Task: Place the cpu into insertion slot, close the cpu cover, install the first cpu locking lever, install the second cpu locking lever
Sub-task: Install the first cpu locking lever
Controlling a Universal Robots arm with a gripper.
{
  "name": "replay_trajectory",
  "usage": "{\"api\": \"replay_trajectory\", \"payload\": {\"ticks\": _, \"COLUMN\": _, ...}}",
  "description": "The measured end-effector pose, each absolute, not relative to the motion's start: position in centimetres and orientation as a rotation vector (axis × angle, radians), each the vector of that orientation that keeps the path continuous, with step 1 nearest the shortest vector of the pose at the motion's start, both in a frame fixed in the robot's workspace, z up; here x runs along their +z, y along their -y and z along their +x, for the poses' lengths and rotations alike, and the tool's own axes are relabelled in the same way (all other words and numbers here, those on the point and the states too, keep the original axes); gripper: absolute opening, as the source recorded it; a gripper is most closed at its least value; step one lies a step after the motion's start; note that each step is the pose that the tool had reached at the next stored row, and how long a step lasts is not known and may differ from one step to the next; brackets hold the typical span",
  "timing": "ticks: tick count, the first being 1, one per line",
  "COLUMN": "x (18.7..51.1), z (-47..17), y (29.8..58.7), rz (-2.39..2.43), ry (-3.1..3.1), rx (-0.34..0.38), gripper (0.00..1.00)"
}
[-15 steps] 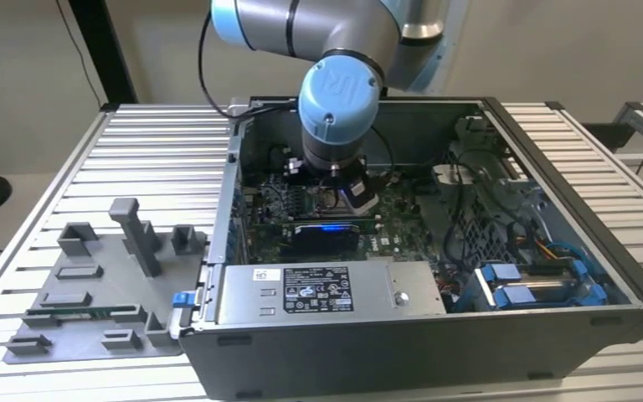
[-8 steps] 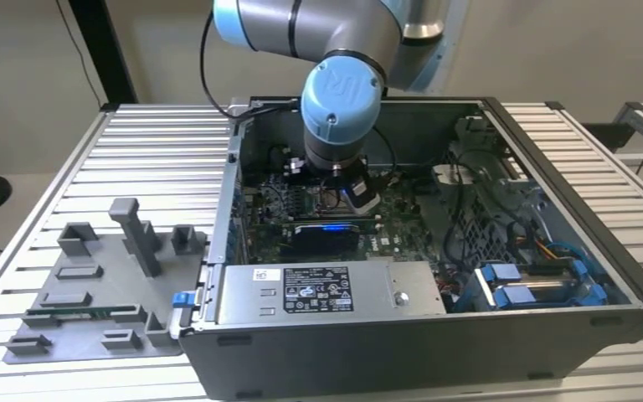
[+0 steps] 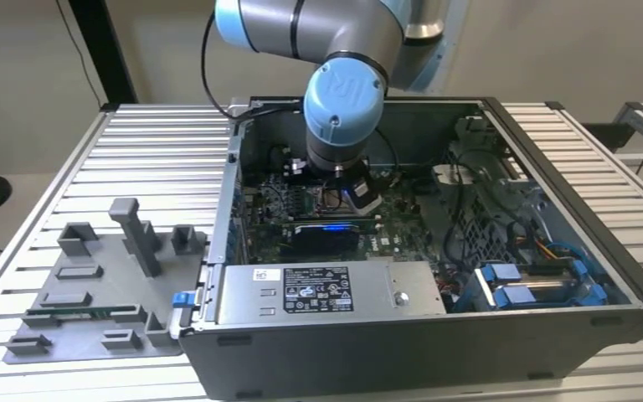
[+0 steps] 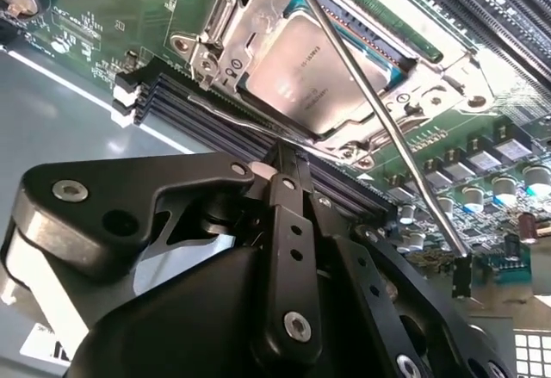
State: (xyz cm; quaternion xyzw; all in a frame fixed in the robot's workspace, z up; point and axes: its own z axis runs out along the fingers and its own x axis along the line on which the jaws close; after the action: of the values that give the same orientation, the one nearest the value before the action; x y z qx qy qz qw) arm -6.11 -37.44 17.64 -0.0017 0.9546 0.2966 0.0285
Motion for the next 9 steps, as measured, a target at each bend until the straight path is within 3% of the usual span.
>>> {"api": "replay_trajectory", "payload": {"ticks": 9, "x": 17.42, "z": -5.97, "y": 37.71, "rz": -0.005, "ry": -2.943, "rx": 0.923, "gripper": 0.00}}
